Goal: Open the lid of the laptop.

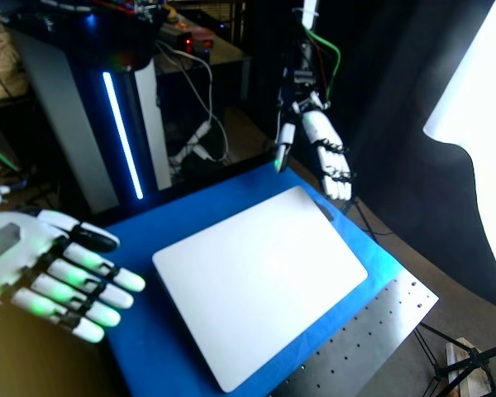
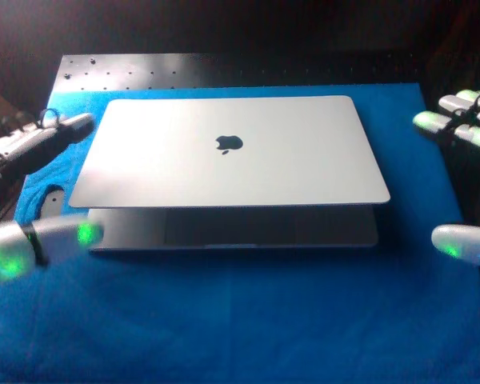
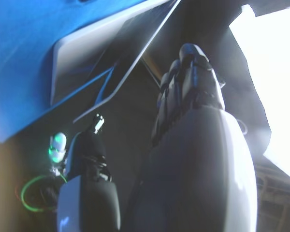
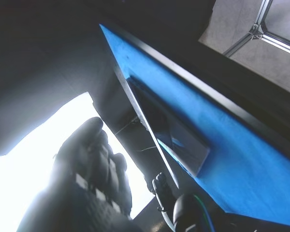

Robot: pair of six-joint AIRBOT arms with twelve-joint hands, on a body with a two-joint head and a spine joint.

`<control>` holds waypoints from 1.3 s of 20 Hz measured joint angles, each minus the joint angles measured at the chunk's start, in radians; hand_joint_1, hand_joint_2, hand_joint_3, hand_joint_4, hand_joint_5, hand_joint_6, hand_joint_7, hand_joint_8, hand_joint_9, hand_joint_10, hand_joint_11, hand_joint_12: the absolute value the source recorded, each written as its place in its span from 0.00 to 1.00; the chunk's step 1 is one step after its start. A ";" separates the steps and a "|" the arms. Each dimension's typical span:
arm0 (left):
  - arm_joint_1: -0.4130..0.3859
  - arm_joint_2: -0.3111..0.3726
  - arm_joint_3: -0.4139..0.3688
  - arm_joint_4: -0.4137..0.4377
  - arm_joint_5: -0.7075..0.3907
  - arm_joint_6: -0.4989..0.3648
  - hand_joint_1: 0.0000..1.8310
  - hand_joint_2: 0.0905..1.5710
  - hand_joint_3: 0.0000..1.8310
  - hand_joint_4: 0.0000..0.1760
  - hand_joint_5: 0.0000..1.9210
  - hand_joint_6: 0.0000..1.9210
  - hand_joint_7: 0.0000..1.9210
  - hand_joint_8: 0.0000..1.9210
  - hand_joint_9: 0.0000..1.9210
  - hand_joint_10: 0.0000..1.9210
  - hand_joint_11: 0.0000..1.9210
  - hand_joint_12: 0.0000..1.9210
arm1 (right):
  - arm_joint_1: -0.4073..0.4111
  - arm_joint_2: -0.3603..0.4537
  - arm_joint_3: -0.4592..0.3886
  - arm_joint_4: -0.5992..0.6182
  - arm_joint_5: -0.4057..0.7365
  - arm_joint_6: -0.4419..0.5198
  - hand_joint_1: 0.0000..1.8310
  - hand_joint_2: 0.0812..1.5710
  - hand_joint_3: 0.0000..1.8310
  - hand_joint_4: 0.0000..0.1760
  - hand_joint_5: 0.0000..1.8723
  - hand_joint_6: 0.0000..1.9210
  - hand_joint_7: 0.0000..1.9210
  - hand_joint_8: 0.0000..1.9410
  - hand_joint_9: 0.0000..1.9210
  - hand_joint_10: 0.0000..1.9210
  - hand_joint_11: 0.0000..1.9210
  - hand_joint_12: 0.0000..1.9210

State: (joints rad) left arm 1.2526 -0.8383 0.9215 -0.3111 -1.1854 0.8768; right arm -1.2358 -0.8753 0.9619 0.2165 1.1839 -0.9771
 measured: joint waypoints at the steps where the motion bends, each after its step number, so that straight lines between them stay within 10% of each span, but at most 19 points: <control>1: 0.000 0.000 0.000 0.002 -0.010 -0.002 0.00 0.73 0.00 0.92 0.04 0.00 0.00 0.00 0.00 0.00 0.00 0.00 | 0.000 0.000 0.000 -0.001 0.000 -0.001 0.00 0.72 0.00 0.93 0.06 0.00 0.04 0.00 0.02 0.00 0.01 0.06; 4: -0.001 -0.019 0.007 -0.022 -0.022 -0.010 0.00 0.73 0.00 1.00 0.02 0.00 0.00 0.00 0.00 0.00 0.00 0.00 | 0.000 -0.004 0.000 0.000 -0.001 -0.001 0.00 0.72 0.00 0.93 0.04 0.00 0.01 0.00 0.00 0.00 0.00 0.00; 8: 0.001 -0.021 0.007 -0.018 -0.021 -0.013 0.01 0.72 0.00 1.00 0.02 0.00 0.00 0.00 0.00 0.00 0.00 0.00 | 0.000 -0.014 0.013 -0.015 -0.038 -0.001 0.00 0.74 0.01 0.60 0.03 0.00 0.00 0.00 0.00 0.00 0.00 0.00; 9: 0.003 -0.024 0.007 -0.019 -0.026 -0.013 0.00 0.72 0.00 1.00 0.02 0.00 0.00 0.00 0.00 0.00 0.00 0.00 | 0.000 -0.019 0.019 -0.010 -0.064 -0.001 0.00 0.75 0.01 0.35 0.02 0.00 0.00 0.00 0.00 0.00 0.00 0.00; 16: 0.014 -0.027 0.007 -0.020 -0.030 -0.028 0.00 0.73 0.00 0.99 0.02 0.00 0.00 0.00 0.00 0.00 0.00 0.00 | 0.000 -0.039 0.035 -0.029 -0.183 -0.001 0.00 0.73 0.00 0.00 0.01 0.00 0.00 0.00 0.00 0.00 0.00 0.00; 26: 0.019 -0.044 0.007 -0.021 -0.026 -0.031 0.00 0.72 0.00 1.00 0.00 0.00 0.00 0.00 0.00 0.00 0.00 0.00 | 0.011 -0.068 0.039 -0.086 -0.288 -0.001 0.00 0.74 0.00 0.00 0.00 0.00 0.00 0.00 0.00 0.00 0.00 0.00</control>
State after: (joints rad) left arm 1.2716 -0.8825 0.9287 -0.3317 -1.2114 0.8455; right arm -1.2243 -0.9436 1.0008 0.1303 0.8959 -0.9779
